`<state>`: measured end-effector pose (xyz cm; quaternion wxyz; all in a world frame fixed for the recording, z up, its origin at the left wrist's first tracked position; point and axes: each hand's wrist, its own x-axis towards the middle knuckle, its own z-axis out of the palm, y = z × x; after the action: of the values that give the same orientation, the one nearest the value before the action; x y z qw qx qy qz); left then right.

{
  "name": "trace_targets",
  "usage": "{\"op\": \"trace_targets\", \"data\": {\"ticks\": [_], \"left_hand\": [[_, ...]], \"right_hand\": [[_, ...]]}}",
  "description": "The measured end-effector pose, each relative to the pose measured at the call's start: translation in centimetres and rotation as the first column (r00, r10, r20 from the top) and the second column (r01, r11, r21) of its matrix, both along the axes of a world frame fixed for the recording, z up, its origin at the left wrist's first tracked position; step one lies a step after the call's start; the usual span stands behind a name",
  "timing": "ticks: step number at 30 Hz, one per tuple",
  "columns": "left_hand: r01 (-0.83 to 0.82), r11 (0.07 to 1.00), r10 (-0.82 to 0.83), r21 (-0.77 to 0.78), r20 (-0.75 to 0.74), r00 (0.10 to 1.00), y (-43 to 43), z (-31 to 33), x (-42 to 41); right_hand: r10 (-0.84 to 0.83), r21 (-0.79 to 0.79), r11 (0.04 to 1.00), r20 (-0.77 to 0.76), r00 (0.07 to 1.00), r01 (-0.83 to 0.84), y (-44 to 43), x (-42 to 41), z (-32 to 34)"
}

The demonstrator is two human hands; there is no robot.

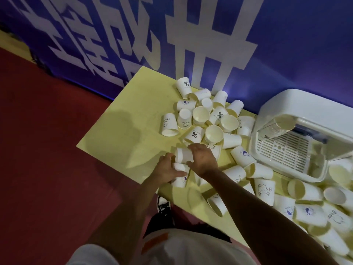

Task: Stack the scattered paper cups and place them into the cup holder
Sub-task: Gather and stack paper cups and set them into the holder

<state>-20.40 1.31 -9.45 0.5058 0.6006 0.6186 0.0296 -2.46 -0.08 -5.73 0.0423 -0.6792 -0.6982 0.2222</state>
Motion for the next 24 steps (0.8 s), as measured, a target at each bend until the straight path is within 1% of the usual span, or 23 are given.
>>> {"op": "trace_targets", "data": {"ticks": [4, 10, 14, 18, 21, 24], "left_hand": [[-0.019, 0.999, 0.021, -0.050, 0.045, 0.999, -0.1, 0.2, -0.2], [-0.118, 0.974, 0.146, -0.196, 0.138, 0.980, 0.0, -0.1, -1.4], [-0.133, 0.969, 0.165, -0.208, 0.143, 0.976, 0.0, -0.1, -1.6], [-0.130, 0.968, 0.167, -0.216, 0.164, 0.972, 0.0, -0.3, -1.3], [-0.145, 0.968, 0.180, -0.207, 0.162, 0.970, 0.5, -0.3, -1.3], [-0.168, 0.968, 0.197, -0.185, 0.149, 0.969, 1.3, 0.2, -1.5]], "right_hand": [[0.041, -0.025, 0.999, 0.008, 0.999, -0.040, 0.7, -0.8, -0.4], [0.037, -0.001, 0.999, -0.022, 0.999, -0.037, 1.5, -1.8, -1.2], [0.037, -0.008, 0.999, -0.019, 0.999, -0.037, 1.8, -2.2, -1.6], [0.017, 0.033, 0.999, -0.042, 0.999, -0.016, 1.8, -1.9, -1.9], [-0.032, 0.063, 0.997, -0.099, 0.995, 0.039, 1.8, -1.3, -1.9], [-0.105, 0.051, 0.991, -0.239, 0.965, 0.120, 1.8, -0.8, -1.2]]}}
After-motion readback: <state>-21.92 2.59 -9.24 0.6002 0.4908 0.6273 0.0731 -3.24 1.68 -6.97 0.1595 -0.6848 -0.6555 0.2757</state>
